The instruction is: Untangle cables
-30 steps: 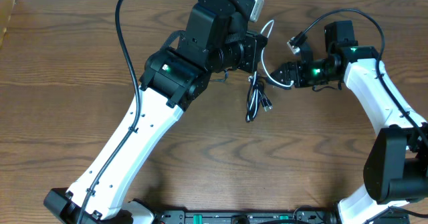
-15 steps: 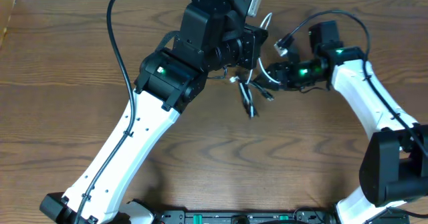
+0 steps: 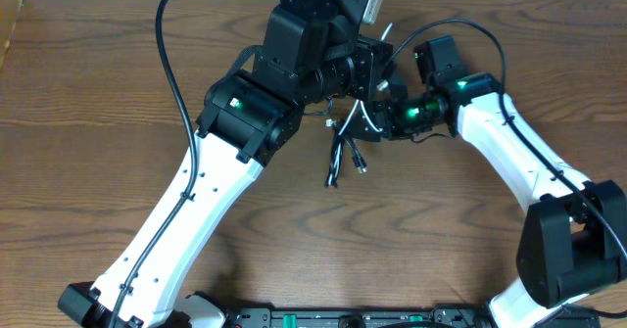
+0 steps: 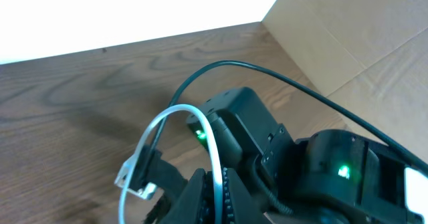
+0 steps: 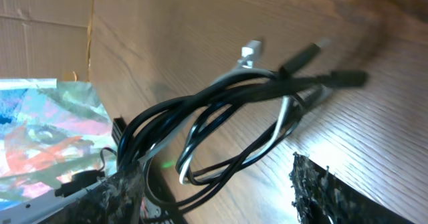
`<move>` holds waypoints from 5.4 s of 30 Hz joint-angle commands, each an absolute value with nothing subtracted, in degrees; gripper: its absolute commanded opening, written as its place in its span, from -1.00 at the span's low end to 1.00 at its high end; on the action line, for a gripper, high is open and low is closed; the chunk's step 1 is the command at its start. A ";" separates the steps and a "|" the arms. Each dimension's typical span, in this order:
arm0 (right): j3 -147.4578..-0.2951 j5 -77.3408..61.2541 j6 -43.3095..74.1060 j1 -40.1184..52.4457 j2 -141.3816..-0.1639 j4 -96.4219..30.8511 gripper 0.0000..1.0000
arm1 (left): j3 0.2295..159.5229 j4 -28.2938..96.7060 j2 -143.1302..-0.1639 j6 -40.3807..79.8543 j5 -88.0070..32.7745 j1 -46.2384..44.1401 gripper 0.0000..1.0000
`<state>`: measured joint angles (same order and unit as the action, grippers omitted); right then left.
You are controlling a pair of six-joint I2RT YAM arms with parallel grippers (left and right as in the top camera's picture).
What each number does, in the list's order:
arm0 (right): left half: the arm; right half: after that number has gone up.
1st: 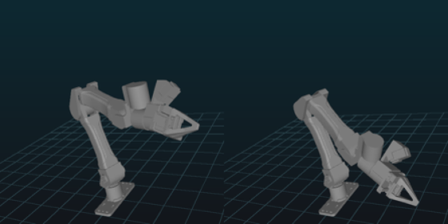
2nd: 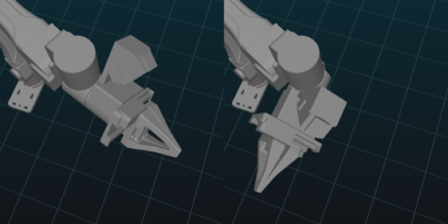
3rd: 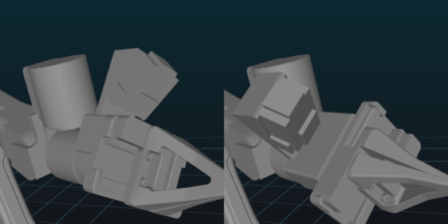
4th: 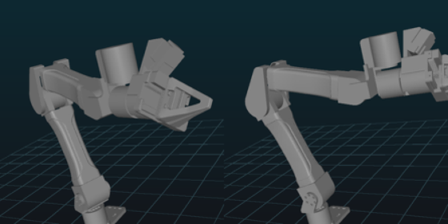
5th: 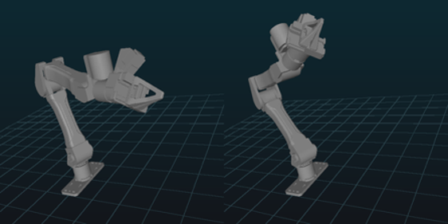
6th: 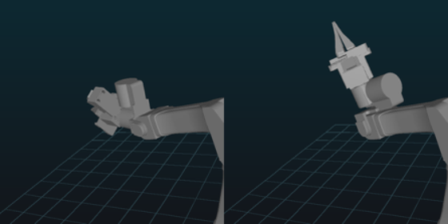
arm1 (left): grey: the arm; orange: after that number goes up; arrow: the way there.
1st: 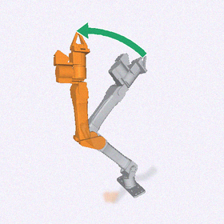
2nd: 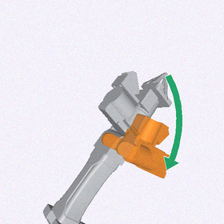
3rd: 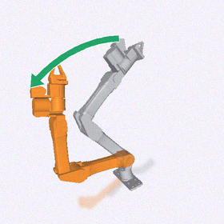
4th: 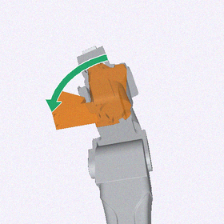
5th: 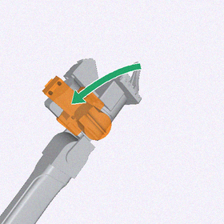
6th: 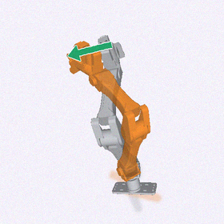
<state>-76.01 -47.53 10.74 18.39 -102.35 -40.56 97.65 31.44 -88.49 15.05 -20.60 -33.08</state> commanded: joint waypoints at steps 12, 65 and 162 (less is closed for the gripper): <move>-75.61 -42.35 24.51 24.23 -112.90 -30.74 0.27 | 98.13 30.87 -86.89 15.33 -19.88 -32.73 -0.85; -79.50 -38.57 -1.02 1.65 -95.39 -50.22 -0.06 | 97.30 54.61 -87.22 11.22 -18.96 -13.34 -0.85; -79.33 -29.71 11.57 9.21 -100.09 -45.25 0.47 | 96.66 44.14 -106.10 9.15 -8.23 -30.13 -0.85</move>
